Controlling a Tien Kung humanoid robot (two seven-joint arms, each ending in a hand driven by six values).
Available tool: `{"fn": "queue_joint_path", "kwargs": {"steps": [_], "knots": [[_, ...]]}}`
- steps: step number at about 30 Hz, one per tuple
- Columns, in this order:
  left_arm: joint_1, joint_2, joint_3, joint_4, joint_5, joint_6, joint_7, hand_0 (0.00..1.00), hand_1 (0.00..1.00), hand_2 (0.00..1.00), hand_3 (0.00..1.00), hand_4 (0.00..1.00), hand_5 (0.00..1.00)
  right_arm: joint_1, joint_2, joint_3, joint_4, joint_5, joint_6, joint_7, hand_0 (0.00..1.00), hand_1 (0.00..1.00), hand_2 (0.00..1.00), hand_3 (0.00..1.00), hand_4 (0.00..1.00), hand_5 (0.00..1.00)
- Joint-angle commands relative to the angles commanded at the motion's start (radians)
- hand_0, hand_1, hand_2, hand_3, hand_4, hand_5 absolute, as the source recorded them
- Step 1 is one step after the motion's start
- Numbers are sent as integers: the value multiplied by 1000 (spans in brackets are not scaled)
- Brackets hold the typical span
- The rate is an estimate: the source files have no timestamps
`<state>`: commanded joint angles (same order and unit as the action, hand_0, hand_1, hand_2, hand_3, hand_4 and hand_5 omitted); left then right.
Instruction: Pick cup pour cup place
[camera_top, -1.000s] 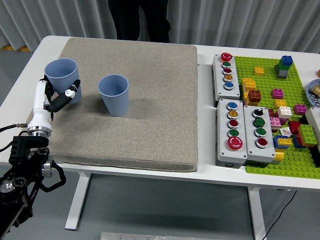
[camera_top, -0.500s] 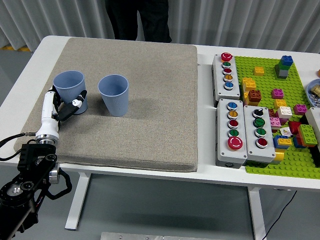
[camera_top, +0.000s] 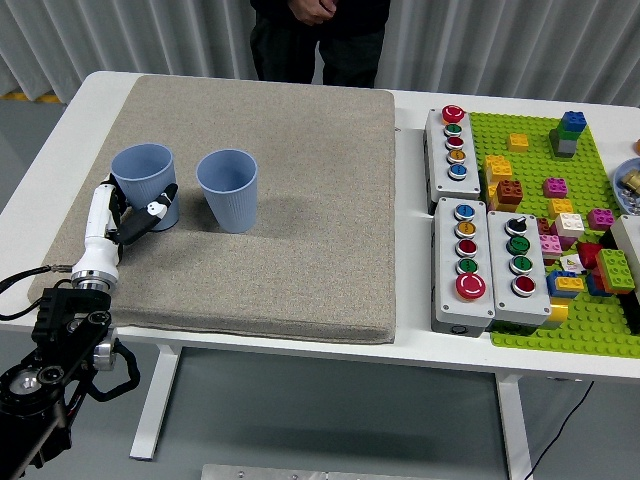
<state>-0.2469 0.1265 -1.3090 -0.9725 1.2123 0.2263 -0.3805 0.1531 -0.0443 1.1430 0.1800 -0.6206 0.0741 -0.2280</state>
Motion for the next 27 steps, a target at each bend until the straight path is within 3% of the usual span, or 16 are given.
{"fn": "queue_joint_path", "kwargs": {"steps": [1,7,8,27], "knots": [[0,0,-1,0,1,-2,0,700,711,822,791,802,151,0,0,0,0,0,0,0,683,679,689,649,445,179],[6,5,-8,-12,21,-34,10,700,711,822,791,802,151,0,0,0,0,1,-1,1,683,679,689,649,445,179],[6,5,-9,-13,23,-40,11,733,732,868,826,860,230,0,0,0,0,1,0,1,683,678,689,649,446,181],[33,18,-26,-48,47,-75,22,760,773,907,871,919,309,-7,1,1,0,-6,0,-2,683,677,687,649,446,180]]}}
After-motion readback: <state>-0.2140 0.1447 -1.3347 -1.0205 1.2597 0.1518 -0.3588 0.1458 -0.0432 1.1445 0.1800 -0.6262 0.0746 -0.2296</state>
